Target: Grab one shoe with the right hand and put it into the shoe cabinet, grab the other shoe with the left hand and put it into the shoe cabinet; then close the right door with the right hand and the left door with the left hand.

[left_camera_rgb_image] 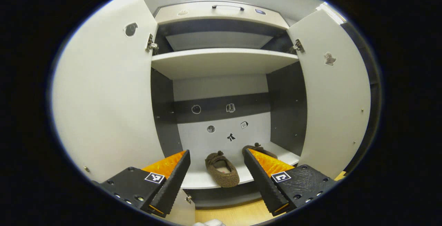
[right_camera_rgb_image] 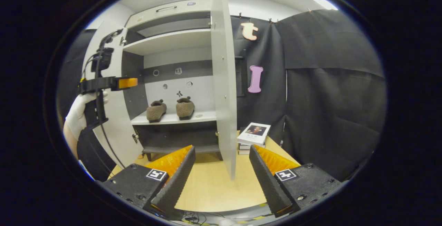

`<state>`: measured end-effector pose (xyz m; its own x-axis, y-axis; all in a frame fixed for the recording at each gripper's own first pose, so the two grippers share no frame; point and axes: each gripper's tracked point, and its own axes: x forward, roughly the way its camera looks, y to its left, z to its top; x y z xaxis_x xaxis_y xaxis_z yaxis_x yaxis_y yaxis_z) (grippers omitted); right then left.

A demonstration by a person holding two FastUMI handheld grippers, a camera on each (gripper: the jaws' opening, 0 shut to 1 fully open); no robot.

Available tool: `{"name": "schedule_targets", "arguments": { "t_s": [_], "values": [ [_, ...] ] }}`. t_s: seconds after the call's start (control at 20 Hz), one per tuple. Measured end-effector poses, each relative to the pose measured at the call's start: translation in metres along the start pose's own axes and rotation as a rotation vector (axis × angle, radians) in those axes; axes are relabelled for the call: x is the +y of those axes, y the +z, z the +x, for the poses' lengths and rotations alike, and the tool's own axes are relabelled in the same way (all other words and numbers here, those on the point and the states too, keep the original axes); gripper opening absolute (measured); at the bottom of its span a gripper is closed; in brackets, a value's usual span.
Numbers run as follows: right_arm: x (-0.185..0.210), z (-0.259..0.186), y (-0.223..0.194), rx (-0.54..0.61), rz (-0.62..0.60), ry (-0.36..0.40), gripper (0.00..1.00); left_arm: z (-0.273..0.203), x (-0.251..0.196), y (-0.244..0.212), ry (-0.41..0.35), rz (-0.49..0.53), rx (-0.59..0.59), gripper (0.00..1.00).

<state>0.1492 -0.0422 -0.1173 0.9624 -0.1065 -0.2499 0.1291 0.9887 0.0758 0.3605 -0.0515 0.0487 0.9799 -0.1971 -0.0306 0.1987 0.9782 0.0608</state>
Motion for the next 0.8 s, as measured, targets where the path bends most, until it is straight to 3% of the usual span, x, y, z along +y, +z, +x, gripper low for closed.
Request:
{"name": "schedule_targets", "arguments": {
  "t_s": [0.3,0.55,0.6,0.8],
  "values": [
    [-0.002,0.006,0.015,-0.027,-0.013,0.019,1.00,-0.083,-0.011,-0.009,-0.017,-0.030,0.008,0.96],
    [0.006,0.011,0.019,-0.023,-0.029,0.052,1.00,-0.137,0.004,-0.039,0.073,-0.013,0.017,0.96],
    [0.006,0.012,0.019,-0.019,-0.033,0.059,0.99,-0.146,0.006,-0.045,0.086,-0.016,0.026,1.00],
    [0.010,0.016,0.026,-0.023,-0.056,0.075,0.99,-0.170,0.004,-0.074,0.109,-0.039,0.087,0.96]
  ]
}}
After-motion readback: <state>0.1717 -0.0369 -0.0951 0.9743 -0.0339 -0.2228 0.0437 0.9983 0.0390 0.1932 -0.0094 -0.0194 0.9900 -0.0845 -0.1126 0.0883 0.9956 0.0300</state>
